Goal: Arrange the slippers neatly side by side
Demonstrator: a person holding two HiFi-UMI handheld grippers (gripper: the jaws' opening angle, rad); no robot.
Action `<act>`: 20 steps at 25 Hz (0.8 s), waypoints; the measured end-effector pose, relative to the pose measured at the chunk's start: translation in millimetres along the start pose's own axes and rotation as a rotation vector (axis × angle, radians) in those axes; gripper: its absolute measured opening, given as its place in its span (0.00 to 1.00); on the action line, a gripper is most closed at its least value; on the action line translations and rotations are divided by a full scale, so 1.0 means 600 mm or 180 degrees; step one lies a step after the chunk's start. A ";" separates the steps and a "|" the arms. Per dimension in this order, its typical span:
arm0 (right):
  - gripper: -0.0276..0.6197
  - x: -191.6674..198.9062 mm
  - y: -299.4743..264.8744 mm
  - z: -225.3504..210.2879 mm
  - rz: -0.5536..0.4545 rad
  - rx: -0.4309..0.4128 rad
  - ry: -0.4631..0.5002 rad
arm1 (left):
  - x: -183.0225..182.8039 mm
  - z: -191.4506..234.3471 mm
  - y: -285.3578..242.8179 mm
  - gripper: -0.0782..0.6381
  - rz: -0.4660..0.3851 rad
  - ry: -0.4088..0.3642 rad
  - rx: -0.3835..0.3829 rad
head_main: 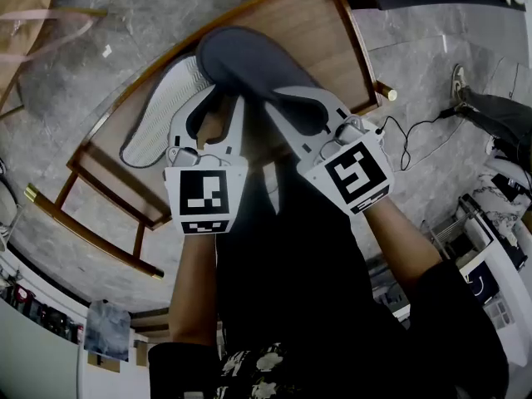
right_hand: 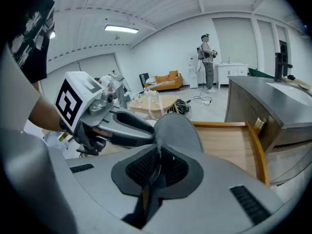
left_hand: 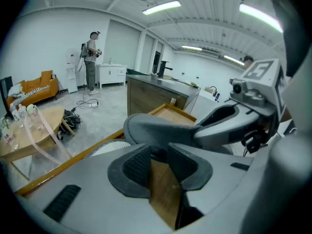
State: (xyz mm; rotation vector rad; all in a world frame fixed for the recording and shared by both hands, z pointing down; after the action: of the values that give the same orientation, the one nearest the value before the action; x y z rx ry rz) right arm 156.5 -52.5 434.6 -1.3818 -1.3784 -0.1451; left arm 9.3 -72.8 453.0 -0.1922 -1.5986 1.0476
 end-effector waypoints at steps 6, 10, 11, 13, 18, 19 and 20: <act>0.07 0.004 -0.027 -0.001 -0.0146 -0.0163 -0.0260 | -0.013 0.012 -0.011 0.26 -0.0121 0.0072 -0.0151; 0.07 0.007 -0.042 -0.007 -0.0103 -0.0233 -0.0214 | 0.001 0.021 -0.011 0.25 -0.0112 0.0073 -0.0217; 0.07 0.009 -0.046 -0.008 -0.0089 -0.0245 -0.0212 | 0.006 0.024 -0.012 0.25 -0.0092 0.0081 -0.0221; 0.07 0.010 -0.053 -0.008 -0.0068 -0.0284 -0.0228 | 0.015 0.027 -0.016 0.25 -0.0073 0.0110 -0.0230; 0.07 0.016 -0.066 0.001 -0.0030 -0.0345 -0.0258 | 0.014 0.027 -0.030 0.25 -0.0108 0.0167 -0.0233; 0.07 0.018 -0.066 0.000 -0.0024 -0.0330 -0.0262 | 0.014 0.025 -0.032 0.25 -0.0111 0.0176 -0.0232; 0.07 0.020 -0.066 -0.001 -0.0017 -0.0318 -0.0269 | 0.014 0.023 -0.033 0.25 -0.0105 0.0185 -0.0232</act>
State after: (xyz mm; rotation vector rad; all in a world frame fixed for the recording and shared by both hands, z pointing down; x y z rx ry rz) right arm 131.1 -57.9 466.5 -1.4815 -1.4618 -0.1627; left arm 2.6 -86.0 473.5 -0.2425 -1.5835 0.9512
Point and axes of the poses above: the fingertips, and each gripper's own axes: y backward along the fingers, z to its left, x out of its underside, the point moved 9 cm from there along y, backward along the fingers, and after that the axes turned 13 degrees about -x, right-handed, at the moved point
